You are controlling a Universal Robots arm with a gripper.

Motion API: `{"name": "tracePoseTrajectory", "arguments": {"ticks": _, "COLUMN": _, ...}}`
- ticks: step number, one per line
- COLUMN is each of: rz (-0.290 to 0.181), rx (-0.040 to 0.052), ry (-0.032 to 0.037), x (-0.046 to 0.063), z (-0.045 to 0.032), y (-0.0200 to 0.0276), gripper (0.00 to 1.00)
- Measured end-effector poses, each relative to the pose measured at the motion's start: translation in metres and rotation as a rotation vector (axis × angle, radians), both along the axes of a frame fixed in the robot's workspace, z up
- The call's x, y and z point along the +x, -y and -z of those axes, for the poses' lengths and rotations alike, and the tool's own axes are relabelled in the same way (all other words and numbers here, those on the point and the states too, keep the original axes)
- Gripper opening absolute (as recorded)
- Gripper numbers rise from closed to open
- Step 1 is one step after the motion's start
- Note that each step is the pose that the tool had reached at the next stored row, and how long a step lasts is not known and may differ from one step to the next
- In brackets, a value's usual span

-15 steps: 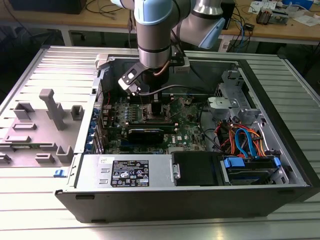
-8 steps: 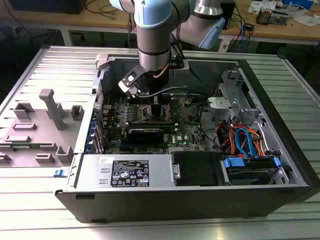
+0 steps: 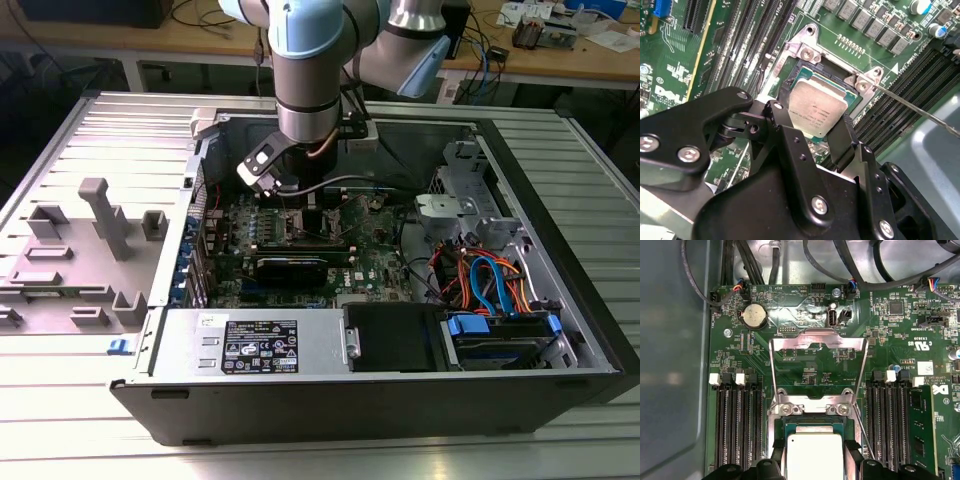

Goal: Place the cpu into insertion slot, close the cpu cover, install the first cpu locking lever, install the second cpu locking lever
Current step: 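Place the cpu into insertion slot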

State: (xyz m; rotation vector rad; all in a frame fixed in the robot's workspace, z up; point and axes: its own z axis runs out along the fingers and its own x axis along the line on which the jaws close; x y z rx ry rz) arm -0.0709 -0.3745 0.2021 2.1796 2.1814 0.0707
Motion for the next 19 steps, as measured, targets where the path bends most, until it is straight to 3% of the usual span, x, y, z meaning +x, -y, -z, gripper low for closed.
{"name": "tracePoseTrajectory", "arguments": {"ticks": 19, "rz": 0.004, "rx": 0.0014, "ry": 0.0, "x": 0.0012, "z": 0.0022, "y": 0.0016, "gripper": 0.54}}
